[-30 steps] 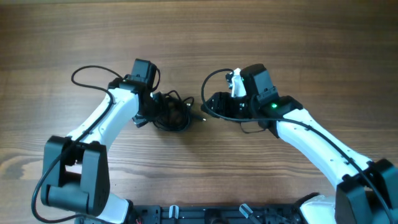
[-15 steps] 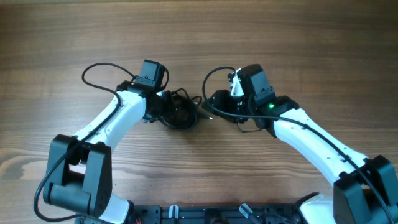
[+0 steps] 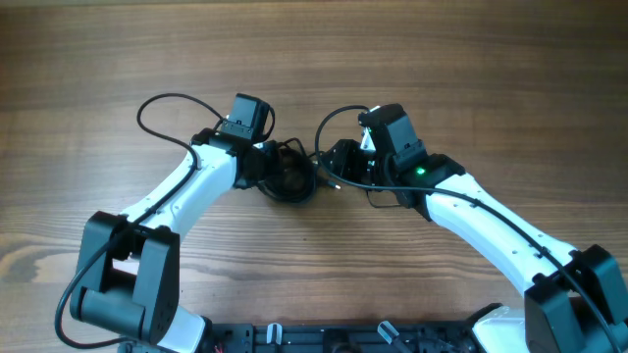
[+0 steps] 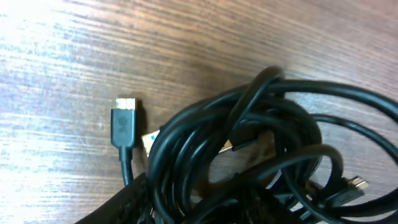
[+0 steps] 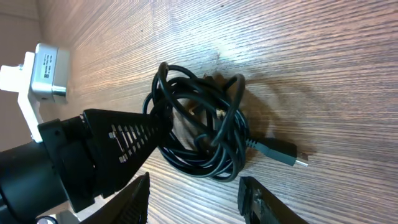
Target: Untangle cables
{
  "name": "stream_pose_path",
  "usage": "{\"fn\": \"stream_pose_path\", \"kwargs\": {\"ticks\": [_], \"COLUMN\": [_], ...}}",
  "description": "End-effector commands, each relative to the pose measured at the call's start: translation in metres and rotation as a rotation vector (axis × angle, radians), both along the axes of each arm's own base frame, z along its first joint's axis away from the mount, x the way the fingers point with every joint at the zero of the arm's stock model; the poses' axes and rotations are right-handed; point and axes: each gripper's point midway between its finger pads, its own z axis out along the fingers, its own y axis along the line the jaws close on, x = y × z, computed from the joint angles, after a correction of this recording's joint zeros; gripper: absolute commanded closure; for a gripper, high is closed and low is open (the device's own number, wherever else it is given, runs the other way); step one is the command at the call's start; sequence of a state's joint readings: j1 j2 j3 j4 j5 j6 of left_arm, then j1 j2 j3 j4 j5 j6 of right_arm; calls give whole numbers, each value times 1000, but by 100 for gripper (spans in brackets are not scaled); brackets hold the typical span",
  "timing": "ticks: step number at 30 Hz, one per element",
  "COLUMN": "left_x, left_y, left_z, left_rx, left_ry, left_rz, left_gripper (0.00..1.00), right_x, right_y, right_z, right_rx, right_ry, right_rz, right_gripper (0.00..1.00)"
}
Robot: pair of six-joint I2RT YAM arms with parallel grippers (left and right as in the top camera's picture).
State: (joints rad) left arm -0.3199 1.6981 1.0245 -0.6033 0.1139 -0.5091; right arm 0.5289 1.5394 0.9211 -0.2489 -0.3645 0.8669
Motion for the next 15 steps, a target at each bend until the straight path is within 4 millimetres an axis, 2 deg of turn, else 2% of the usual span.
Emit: {"fn": "stream_pose_path", "kwargs": {"ticks": [1,3,6,9,12,15], "left_x": [5,9,12,11,9,7], "left_y": [0,-1,17,19,18,10], "left_z": [5,17,15,10,5,4], "left_rx": [8,1,100,113,115,115], "left_ry": [-29,-62,-82,-72,-55,-57], "left_rz": [-8,-6,27,29,23,0], "left_gripper": [45,42,40,53,61,62], "right_x": [2,0,-2,-2,-2,-2], "right_y": [-1,-2,-3,-3,-3,-3], "right_z": [-6,-7,-9,-9,-9,-9], "right_rx": [-18,-23,-31,-31,-31,-31], "right_ry": [10,19,31,31,32,31], "right_rz": [-15,-15,-15,-15,-15,-14], "right_gripper": [51,51,51,51,51,51]}}
